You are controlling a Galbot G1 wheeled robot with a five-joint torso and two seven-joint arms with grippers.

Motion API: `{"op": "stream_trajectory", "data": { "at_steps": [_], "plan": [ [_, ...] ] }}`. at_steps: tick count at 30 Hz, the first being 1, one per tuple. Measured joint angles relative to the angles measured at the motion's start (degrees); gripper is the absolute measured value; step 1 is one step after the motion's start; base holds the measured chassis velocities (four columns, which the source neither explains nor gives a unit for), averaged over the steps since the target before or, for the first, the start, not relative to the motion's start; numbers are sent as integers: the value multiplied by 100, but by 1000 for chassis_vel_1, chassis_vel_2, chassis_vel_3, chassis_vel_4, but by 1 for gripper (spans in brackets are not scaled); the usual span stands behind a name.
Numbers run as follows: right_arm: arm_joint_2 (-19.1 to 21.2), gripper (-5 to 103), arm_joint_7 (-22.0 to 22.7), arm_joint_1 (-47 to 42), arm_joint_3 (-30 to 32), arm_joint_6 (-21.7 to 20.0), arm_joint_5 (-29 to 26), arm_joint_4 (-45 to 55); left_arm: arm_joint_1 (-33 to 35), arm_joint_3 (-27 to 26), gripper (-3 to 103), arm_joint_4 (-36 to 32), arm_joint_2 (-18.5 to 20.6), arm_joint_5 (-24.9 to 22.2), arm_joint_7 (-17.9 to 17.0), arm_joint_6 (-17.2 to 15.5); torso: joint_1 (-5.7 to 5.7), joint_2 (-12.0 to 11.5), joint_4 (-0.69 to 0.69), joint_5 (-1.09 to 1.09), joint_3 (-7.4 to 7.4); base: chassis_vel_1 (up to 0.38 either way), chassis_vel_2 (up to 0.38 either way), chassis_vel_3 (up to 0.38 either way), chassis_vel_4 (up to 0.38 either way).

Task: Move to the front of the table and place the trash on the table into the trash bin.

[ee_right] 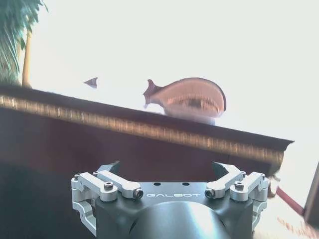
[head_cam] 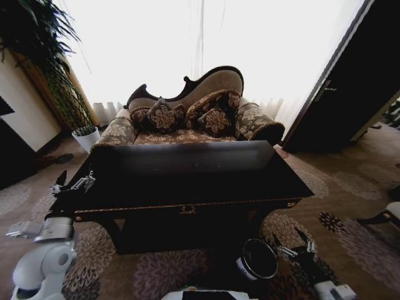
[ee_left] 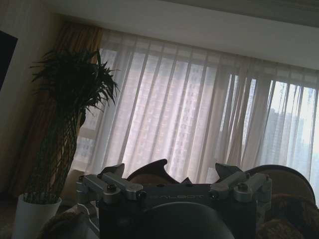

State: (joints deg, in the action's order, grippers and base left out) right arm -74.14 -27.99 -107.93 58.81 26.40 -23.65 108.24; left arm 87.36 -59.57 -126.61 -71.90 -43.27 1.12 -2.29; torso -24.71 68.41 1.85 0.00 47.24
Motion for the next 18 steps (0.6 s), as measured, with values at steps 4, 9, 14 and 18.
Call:
{"op": "stream_trajectory", "data": {
  "at_steps": [4,9,14,18],
  "plan": [
    [12,100,112,-46,185,-136,-511,592,-4,24,100,19,-4,-1,-2,-1,0,0,0,1,0,0,0,0,0],
    [64,100,446,-5,306,-508,-940,1190,2,66,100,2,-41,34,-14,-6,0,0,0,0,0,0,0,0,0],
    [154,100,1496,75,244,-1319,-1245,1972,104,59,100,-173,-111,53,-18,-10,0,0,1,0,0,0,0,0,0],
    [367,100,2279,175,94,-1947,-1332,2418,301,7,100,-428,-215,32,-7,-11,0,0,1,0,0,0,0,0,0]
  ]
}}
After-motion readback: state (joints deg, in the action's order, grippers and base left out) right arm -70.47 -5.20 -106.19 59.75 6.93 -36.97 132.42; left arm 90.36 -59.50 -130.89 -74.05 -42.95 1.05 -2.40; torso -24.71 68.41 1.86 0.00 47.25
